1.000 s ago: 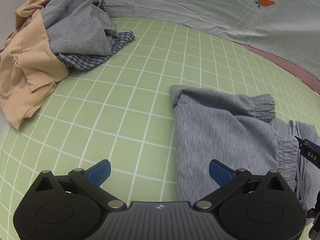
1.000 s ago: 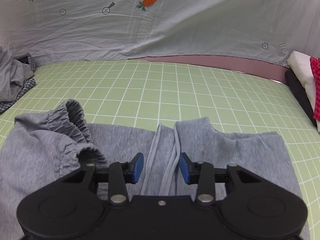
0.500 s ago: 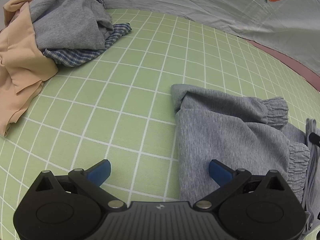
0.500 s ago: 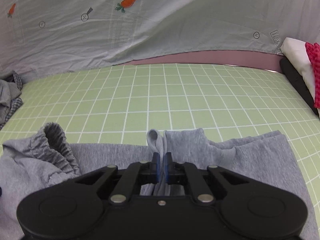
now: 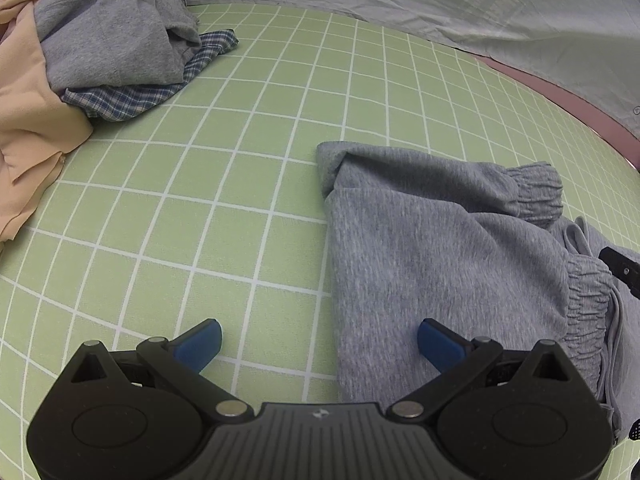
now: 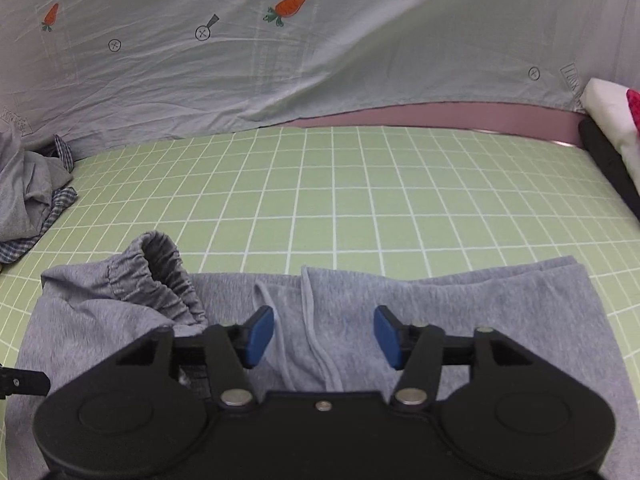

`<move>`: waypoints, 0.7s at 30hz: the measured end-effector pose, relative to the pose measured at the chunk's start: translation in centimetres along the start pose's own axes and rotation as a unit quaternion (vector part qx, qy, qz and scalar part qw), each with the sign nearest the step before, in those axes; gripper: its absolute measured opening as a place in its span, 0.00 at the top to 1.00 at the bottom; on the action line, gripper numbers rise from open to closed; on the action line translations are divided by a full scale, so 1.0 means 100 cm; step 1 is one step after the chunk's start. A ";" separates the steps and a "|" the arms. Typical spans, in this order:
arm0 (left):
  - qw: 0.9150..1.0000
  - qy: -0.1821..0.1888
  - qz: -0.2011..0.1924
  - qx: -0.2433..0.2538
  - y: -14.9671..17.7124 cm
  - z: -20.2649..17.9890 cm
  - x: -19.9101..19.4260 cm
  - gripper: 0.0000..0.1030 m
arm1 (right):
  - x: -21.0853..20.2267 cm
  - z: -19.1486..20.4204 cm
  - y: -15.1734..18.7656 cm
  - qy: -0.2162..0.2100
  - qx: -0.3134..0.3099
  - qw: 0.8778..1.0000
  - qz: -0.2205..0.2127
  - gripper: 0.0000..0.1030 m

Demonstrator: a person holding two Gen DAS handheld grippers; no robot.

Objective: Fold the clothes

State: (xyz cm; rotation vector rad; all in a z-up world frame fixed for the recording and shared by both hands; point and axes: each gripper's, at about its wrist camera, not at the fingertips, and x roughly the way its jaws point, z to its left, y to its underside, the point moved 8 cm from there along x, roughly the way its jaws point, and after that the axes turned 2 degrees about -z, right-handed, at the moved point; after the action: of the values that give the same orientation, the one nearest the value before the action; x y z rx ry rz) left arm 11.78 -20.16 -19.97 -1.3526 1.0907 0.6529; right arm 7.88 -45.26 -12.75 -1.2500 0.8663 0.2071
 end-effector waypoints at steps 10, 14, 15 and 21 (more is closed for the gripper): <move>1.000 0.010 0.009 0.009 0.028 -0.009 -0.017 0.00 | -0.044 -0.035 0.019 0.068 0.045 0.997 -0.010 0.00; 1.000 0.017 0.008 0.020 0.038 -0.013 -0.020 0.00 | -0.059 -0.052 0.040 0.091 0.081 0.992 0.015 0.00; 1.000 0.019 0.009 0.021 0.040 -0.014 -0.021 0.00 | -0.063 -0.053 0.045 0.094 0.082 0.992 0.018 0.00; 0.998 0.037 0.009 0.050 0.045 -0.024 -0.022 0.00 | -0.084 -0.050 0.061 0.103 0.073 0.992 0.023 0.00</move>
State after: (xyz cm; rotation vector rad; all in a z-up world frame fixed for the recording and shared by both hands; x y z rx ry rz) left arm 6.36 -21.28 -19.69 -1.2919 1.1807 0.5569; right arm -3.64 -44.97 -11.92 -1.1283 1.0689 0.0498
